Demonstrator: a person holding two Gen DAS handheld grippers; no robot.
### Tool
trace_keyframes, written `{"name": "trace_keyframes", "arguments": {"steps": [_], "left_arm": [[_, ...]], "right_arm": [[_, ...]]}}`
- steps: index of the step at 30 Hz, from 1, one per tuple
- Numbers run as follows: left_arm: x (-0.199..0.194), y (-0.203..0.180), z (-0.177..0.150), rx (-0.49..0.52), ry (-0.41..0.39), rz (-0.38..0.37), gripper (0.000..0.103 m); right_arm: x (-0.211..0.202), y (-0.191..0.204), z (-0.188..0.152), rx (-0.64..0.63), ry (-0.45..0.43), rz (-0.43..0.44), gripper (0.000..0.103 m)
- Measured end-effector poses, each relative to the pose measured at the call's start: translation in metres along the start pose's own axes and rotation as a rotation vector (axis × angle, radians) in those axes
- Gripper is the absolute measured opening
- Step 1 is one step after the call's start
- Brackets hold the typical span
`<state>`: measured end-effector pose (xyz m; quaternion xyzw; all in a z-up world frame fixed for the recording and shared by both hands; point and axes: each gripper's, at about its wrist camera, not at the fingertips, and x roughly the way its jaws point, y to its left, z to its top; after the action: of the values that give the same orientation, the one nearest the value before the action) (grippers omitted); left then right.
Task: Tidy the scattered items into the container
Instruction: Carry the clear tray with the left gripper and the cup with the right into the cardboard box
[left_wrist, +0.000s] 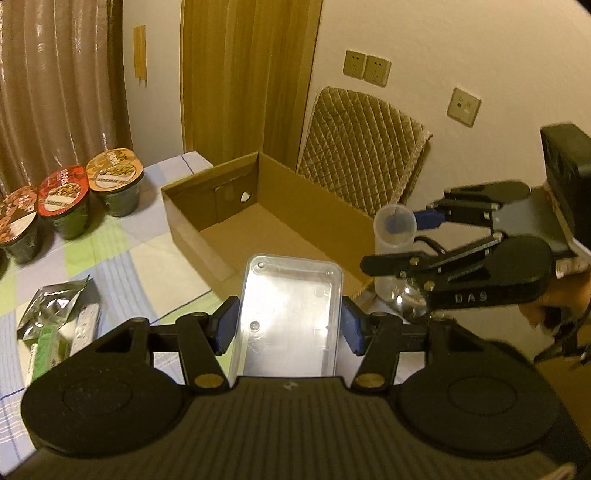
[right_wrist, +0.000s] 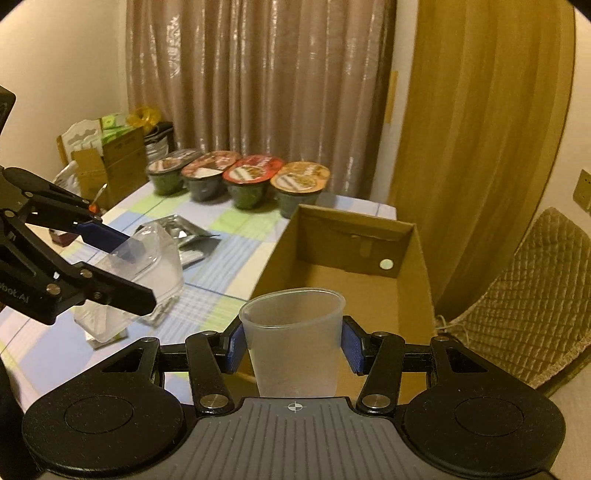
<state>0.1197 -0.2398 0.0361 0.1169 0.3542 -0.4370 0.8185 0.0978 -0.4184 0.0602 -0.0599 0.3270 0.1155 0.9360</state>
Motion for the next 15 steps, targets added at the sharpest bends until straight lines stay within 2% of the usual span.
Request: {"name": "trace_keyframes", "arguments": {"steps": [8,15], "left_arm": [[0.039,0.000,0.023,-0.052,-0.014,-0.005,0.052],[0.078,-0.002,0.030,-0.062,0.011,-0.025,0.052]], "right_arm": [[0.012,-0.034,-0.002,0.063,-0.001,-0.040,0.055],[0.031,-0.057,-0.004,0.110,0.013,-0.048,0.055]]}}
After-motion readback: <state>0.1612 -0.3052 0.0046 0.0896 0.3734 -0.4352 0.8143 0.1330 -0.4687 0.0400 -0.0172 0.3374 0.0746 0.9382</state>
